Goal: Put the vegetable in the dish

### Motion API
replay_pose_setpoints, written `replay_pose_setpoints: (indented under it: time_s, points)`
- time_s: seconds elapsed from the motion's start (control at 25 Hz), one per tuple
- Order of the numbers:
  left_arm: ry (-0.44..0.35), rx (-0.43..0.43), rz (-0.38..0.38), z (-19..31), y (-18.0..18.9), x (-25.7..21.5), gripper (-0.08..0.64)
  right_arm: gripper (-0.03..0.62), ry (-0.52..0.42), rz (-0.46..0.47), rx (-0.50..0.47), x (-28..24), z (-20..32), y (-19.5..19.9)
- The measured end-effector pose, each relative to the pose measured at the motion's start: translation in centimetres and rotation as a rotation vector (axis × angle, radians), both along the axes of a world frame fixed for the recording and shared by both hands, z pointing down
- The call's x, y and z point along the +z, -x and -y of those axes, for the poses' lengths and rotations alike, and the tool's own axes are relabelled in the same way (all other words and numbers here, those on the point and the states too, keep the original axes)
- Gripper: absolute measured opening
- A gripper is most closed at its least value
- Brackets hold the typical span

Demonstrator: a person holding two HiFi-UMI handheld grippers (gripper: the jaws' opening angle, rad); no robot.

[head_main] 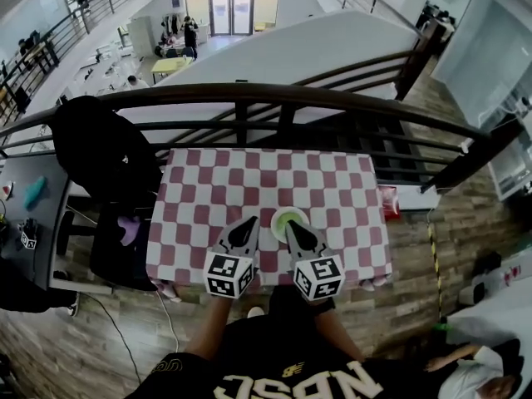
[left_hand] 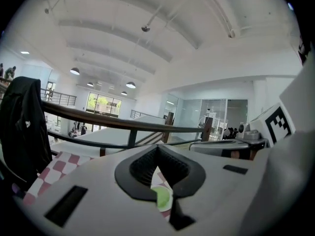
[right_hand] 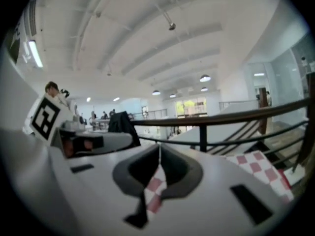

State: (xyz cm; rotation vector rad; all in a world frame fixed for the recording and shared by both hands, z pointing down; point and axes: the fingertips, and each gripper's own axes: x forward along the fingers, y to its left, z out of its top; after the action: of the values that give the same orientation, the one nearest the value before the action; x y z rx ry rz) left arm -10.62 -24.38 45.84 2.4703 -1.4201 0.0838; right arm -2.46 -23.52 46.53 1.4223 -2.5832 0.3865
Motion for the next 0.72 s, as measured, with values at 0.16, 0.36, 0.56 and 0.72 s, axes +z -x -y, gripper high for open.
replay_pose_setpoints:
  time_s: [0.16,0.36,0.56,0.72]
  points:
    - [-0.104,-0.003,0.006,-1.0,0.1,-3.2,0.018,0.015,-0.111,0.008,0.054,-4.3,-1.4,0.1]
    - [-0.163,0.019,0.004,-2.2,-0.2,-4.7,0.018,0.015,-0.202,-0.013,0.11,-6.5,-2.7,-0.3]
    - [-0.193,0.01,-0.012,-2.4,-0.1,-5.9,0.018,0.015,-0.22,-0.02,0.147,-7.3,-2.2,-0.9]
    - [-0.189,-0.024,-0.04,-1.7,0.3,-5.5,0.018,0.015,-0.219,-0.043,0.145,-7.1,-1.9,-1.3]
